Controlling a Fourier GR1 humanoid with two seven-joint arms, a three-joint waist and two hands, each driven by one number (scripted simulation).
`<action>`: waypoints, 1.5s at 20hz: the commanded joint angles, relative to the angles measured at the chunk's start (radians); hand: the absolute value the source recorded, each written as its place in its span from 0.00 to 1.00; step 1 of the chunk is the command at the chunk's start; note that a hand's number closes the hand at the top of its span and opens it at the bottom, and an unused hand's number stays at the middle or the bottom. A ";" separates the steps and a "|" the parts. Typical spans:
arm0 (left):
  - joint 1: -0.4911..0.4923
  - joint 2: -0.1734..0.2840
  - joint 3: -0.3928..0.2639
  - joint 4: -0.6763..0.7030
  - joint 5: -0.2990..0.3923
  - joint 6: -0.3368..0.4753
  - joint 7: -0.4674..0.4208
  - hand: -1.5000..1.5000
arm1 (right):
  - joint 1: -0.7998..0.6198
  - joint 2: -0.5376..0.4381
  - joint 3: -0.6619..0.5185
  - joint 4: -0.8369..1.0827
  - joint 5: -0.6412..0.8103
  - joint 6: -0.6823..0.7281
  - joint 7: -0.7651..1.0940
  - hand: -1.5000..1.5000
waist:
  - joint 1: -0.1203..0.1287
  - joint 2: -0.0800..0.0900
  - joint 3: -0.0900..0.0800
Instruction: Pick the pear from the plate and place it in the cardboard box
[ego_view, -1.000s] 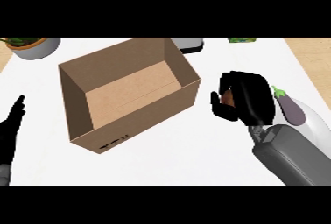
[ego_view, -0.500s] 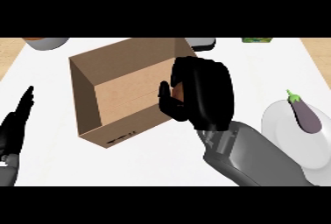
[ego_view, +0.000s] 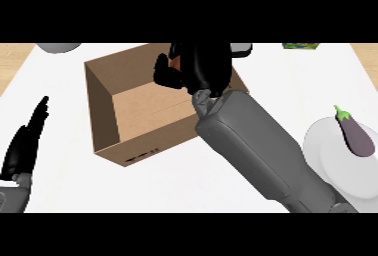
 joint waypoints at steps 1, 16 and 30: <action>-0.033 -0.004 -0.011 -0.034 -0.008 -0.021 0.048 0.50 | -0.099 0.018 -0.026 0.237 -0.076 -0.138 -0.060 1.00 | 0.015 0.004 0.000; -0.065 -0.014 -0.002 0.012 -0.028 -0.043 -0.004 0.50 | -0.254 0.019 -0.097 0.738 -0.360 -0.359 -0.186 0.00 | 0.070 0.023 0.000; -0.101 -0.023 0.012 0.036 -0.026 -0.067 0.012 0.50 | -0.279 0.019 -0.105 0.772 -0.490 -0.658 -0.482 0.00 | 0.060 0.020 0.000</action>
